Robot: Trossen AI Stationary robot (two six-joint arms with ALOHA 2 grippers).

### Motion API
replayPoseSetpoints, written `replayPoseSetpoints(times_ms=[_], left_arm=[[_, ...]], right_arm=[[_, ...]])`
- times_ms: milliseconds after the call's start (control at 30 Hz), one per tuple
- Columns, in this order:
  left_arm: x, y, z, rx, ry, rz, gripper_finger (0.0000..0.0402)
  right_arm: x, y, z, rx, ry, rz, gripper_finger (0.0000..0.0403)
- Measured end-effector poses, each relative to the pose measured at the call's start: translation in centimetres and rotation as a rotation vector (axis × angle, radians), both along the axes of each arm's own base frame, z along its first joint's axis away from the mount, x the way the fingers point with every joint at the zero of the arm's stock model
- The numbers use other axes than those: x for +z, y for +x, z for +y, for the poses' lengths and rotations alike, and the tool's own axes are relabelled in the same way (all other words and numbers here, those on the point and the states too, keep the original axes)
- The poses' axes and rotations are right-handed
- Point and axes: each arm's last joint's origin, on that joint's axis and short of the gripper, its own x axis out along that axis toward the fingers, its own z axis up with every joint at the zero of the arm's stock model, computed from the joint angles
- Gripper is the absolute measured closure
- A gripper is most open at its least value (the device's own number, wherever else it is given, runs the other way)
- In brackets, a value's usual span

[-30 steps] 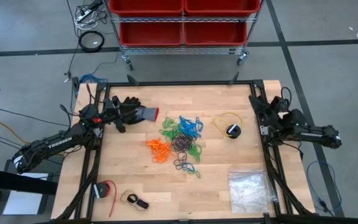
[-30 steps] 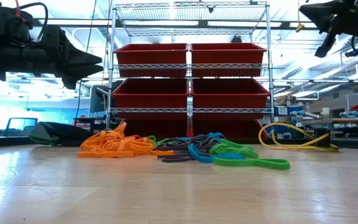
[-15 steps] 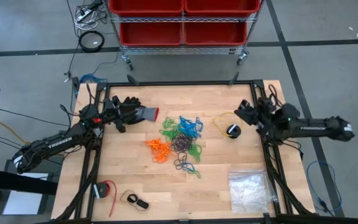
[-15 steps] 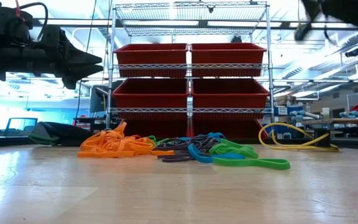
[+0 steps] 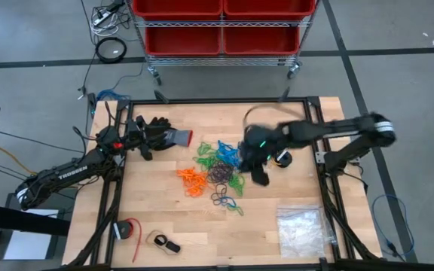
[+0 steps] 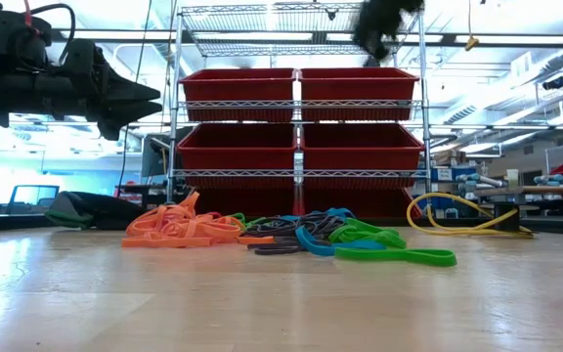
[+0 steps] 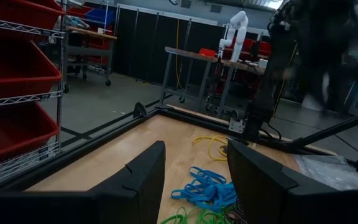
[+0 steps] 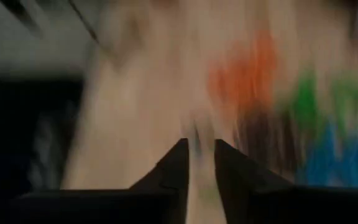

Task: Sort rubber bands
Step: Open the transparent zip bag

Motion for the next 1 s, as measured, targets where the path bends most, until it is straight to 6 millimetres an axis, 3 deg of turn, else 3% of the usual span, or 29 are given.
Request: replayPoseSetpoints(times_ms=[233, 400, 567, 800, 1000], left_arm=[[0.0, 0.0, 0.0, 0.0, 0.0, 0.0, 0.022], [0.0, 0.0, 0.0, 0.0, 0.001, -0.001, 0.022], [0.0, 0.0, 0.0, 0.0, 0.001, -0.001, 0.022], [0.0, 0.0, 0.0, 0.0, 0.0, 0.0, 0.022], [0.0, 0.0, 0.0, 0.0, 0.0, 0.0, 0.022]], right_arm=[[-5.8, 0.4, 5.4, 0.005, -0.087, 0.456, 0.0223], [-7.1, -1.6, 9.4, -0.061, -0.143, 0.617, 0.0178], [-8.2, -4.5, 13.0, -0.195, -0.137, 0.669, 0.0178], [-9.8, -9.7, 18.3, -0.344, -0.058, 0.582, 0.0207], [-11.1, -13.6, 20.2, -0.44, -0.117, 0.521, 0.021]])
